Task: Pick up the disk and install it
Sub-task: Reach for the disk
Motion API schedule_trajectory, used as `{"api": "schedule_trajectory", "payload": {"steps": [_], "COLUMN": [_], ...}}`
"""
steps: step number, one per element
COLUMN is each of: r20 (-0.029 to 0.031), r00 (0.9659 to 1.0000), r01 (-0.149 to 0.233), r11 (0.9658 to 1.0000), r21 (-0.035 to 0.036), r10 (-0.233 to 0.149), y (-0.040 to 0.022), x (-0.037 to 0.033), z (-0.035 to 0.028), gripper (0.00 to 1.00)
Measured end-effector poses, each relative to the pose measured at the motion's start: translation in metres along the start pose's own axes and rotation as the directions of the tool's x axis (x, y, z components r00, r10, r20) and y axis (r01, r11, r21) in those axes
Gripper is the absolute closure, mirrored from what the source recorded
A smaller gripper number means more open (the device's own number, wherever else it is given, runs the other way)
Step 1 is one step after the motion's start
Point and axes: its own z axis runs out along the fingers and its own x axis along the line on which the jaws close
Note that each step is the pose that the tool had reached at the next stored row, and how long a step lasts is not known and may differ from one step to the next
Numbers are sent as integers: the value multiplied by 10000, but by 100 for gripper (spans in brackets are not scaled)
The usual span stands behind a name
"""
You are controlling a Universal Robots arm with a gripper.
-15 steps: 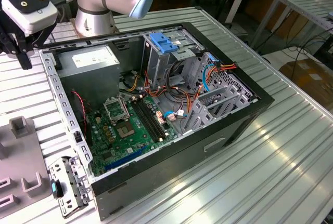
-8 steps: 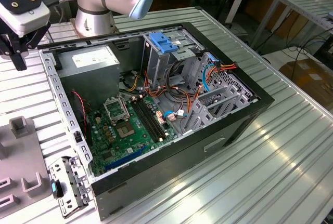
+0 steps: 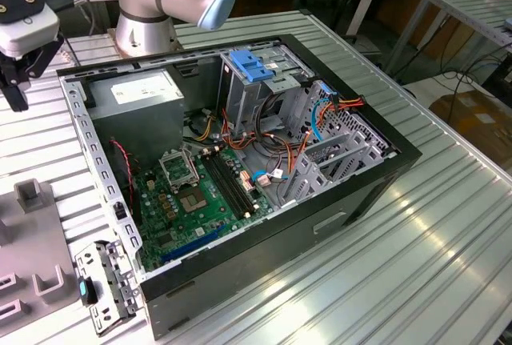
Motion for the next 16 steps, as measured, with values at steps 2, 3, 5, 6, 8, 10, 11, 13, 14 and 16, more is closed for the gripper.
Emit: {"api": "schedule_trajectory", "payload": {"steps": [2,3,5,6,8,10,11,13,14,16], "r20": [0,0,0,1,-1,0,-1,0,0,0], "r00": [10000,10000,10000,10000,10000,10000,10000,10000,10000,10000], "r01": [0,0,0,0,0,0,0,1,0,0], "r11": [10000,10000,10000,10000,10000,10000,10000,10000,10000,10000], "r21": [0,0,0,0,1,1,1,0,0,1], "r10": [0,0,0,0,0,0,0,-1,0,0], "y": [-2,-4,-6,-7,-8,-10,-11,-13,-14,-16], "x": [31,49,76,88,111,133,144,173,184,210], "z": [-1,-1,-2,-2,-4,-4,-4,-5,-5,-6], "gripper": [89,89,89,89,89,89,89,89,89,89]}}
